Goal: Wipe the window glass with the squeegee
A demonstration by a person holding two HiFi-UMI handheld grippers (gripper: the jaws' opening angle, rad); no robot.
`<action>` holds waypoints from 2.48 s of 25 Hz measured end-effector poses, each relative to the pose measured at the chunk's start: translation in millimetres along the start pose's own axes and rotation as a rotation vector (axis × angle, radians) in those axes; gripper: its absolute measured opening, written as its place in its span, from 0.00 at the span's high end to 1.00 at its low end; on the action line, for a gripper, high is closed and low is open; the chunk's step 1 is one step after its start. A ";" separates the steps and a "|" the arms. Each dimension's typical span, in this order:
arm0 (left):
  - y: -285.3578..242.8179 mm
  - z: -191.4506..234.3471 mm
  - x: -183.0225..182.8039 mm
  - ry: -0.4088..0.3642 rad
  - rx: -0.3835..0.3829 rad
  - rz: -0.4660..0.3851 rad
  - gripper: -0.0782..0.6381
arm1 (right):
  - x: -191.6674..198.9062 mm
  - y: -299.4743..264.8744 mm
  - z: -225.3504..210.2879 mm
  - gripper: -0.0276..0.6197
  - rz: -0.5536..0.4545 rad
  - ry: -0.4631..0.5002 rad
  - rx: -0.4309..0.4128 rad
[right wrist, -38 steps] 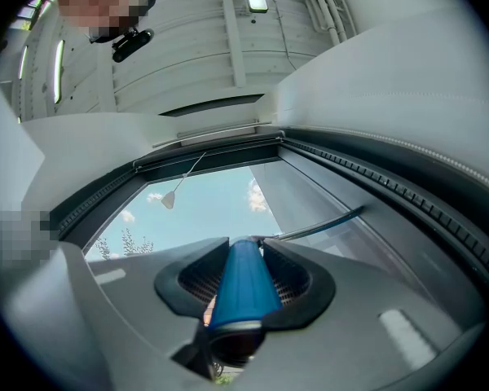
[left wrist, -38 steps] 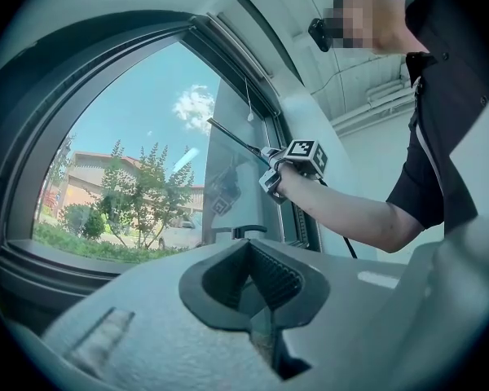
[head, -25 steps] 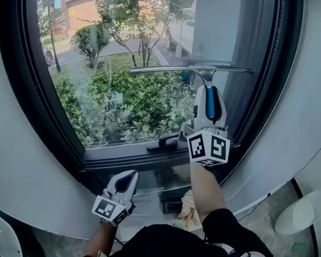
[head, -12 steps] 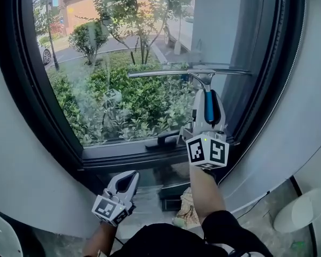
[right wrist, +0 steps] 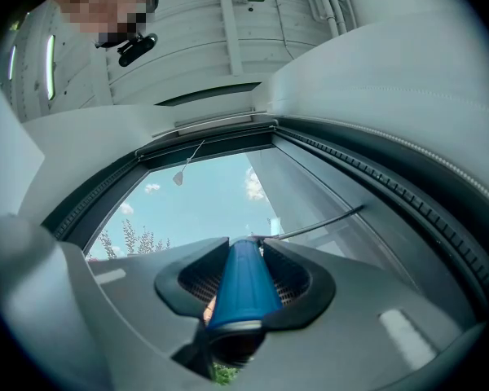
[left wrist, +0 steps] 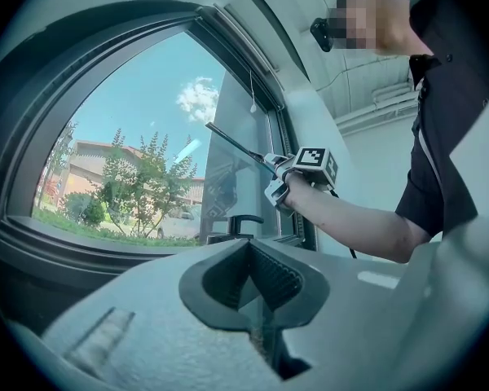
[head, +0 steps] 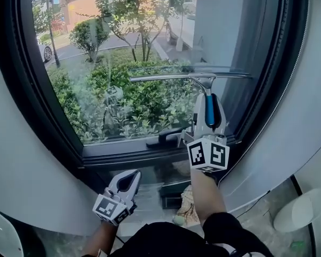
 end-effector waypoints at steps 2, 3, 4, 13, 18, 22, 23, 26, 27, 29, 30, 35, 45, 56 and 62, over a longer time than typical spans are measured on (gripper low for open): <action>0.2 -2.7 -0.8 0.021 0.002 0.002 0.89 | 2.2 3.2 -0.2 0.75 0.006 -0.001 0.002; 0.4 -3.5 -0.6 0.025 0.001 0.002 0.89 | 3.3 4.5 -0.4 0.75 0.009 -0.001 0.002; 0.4 -4.2 -1.1 0.026 -0.003 0.002 0.89 | 4.2 5.6 -0.6 0.75 0.012 0.000 0.001; -1.4 -4.9 -0.9 0.013 0.002 0.005 0.89 | 9.4 13.0 -1.2 0.75 0.033 -0.004 0.007; 0.4 -0.5 3.1 0.018 -0.006 -0.005 0.89 | 12.0 16.0 -0.6 0.75 0.039 0.002 0.005; 1.3 0.4 3.0 0.020 -0.014 -0.003 0.89 | 15.6 21.1 -0.7 0.75 0.047 0.002 0.008; 1.3 0.2 2.6 0.021 -0.017 -0.004 0.89 | 16.8 22.5 -1.0 0.75 0.050 0.001 0.009; 1.4 1.2 3.0 0.024 -0.027 -0.005 0.89 | 20.2 26.4 -0.8 0.75 0.057 -0.008 0.012; 1.0 1.8 3.2 0.022 -0.027 -0.005 0.89 | 21.3 27.5 -1.0 0.75 0.058 -0.008 0.013; 0.3 2.4 4.0 0.014 -0.019 -0.004 0.89 | 22.9 29.6 -1.3 0.75 0.060 -0.007 0.017; 0.3 2.2 4.7 0.013 -0.016 -0.004 0.89 | 23.5 30.8 -1.2 0.75 0.062 -0.006 0.018; 0.5 2.3 8.1 0.023 -0.016 0.001 0.89 | 27.6 35.6 -0.9 0.75 0.081 -0.001 0.017; 1.0 2.8 13.4 0.016 -0.013 0.014 0.89 | 32.2 43.1 -1.7 0.75 0.104 -0.003 0.022; -1.5 -2.3 14.8 -0.013 0.009 0.036 0.89 | 39.8 54.1 -3.3 0.75 0.141 -0.010 0.029; -3.7 -5.3 11.4 -0.027 0.019 0.038 0.89 | 40.3 55.3 -2.9 0.75 0.153 -0.011 0.030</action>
Point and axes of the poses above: the fingertips, and each gripper's own axes: y backward along the fingers, z to its left, x out of its underside, the point moved 9 cm from there along y, backward along the fingers, and after that the axes turned 9 degrees about y, right-handed, at the moved point
